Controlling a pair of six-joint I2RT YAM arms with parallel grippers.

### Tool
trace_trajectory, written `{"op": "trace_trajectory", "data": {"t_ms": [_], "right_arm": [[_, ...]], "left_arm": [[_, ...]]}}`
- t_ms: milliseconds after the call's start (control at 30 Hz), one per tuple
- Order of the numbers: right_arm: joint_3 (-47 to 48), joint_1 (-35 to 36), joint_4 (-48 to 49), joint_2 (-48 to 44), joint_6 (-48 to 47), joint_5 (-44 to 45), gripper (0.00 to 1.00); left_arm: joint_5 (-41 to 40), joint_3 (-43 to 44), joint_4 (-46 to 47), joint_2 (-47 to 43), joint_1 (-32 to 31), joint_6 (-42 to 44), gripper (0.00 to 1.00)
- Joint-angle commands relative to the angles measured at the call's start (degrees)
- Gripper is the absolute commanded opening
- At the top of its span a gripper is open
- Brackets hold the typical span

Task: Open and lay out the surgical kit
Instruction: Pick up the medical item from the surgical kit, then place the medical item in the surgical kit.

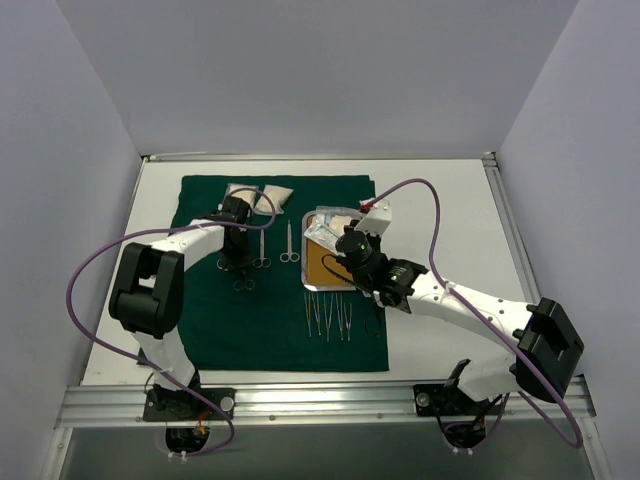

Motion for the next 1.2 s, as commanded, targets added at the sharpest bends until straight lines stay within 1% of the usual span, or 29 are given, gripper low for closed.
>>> {"op": "trace_trajectory", "data": {"t_ms": [0,167,333,500,600,633,733,767,833,867,900,933,967,1033,1100,1167], "right_arm": [[-0.32,-0.02,-0.85,-2.34,0.30,3.36,0.01],[-0.06,-0.02,-0.94,-2.26,0.13,3.28,0.01],[0.11,-0.02,-0.41,-2.26,-0.22,3.28,0.01],[-0.06,-0.02,1.08,-1.64,-0.58,2.31,0.01],[0.46,-0.11,2.14,-0.33,-1.89,0.82,0.01],[0.81,-0.20,2.23,0.72,-2.50,0.12,0.02],[2.83,-1.25,2.14,3.44,-5.40,-3.31,0.04],[3.36,-2.21,2.14,4.07,-6.11,-5.84,0.04],[4.42,-4.06,2.49,5.73,-8.30,-9.97,0.06],[4.68,-5.11,2.84,6.44,-8.92,-14.61,0.06],[5.12,-7.03,2.84,7.05,-9.54,-16.48,0.07],[6.17,-7.92,2.75,8.54,-10.76,-17.98,0.08],[6.70,-8.63,2.67,9.25,-11.64,-19.12,0.08],[8.19,-9.95,2.58,11.00,-13.92,-20.71,0.08],[9.25,-11.00,2.84,12.24,-14.99,-23.16,0.11],[10.74,-12.59,2.84,14.09,-16.21,-24.84,0.13]], "left_arm": [[2.37,-1.31,-2.28,1.32,0.16,0.97,0.02],[2.02,-1.84,-1.93,-4.83,0.16,2.81,0.02],[5.44,-1.48,-2.98,-6.07,0.16,6.50,0.02],[5.45,-2.80,-4.04,-7.83,1.65,9.75,0.02],[5.54,-1.49,-4.74,-9.85,2.53,13.09,0.02],[6.76,-0.96,-5.01,-10.55,3.76,13.88,0.02],[6.86,0.54,-4.92,-12.13,6.83,17.22,0.02],[7.38,0.80,-4.57,-12.49,9.37,19.32,0.02],[8.18,2.63,-4.31,-12.75,11.75,21.53,0.02],[8.87,3.43,-4.39,-12.58,14.29,23.71,0.02],[10.01,4.40,-4.83,-12.14,15.62,24.78,0.02],[11.59,5.36,-4.57,-11.01,16.42,26.09,0.02],[12.82,7.90,-5.18,-10.04,19.12,31.07,0.02],[12.75,10.46,-6.50,-6.80,20.55,33.22,0.02],[13.36,13.36,-6.24,-4.85,22.82,34.63,0.02],[14.33,15.12,-6.15,-1.60,23.63,35.51,0.02]]}}
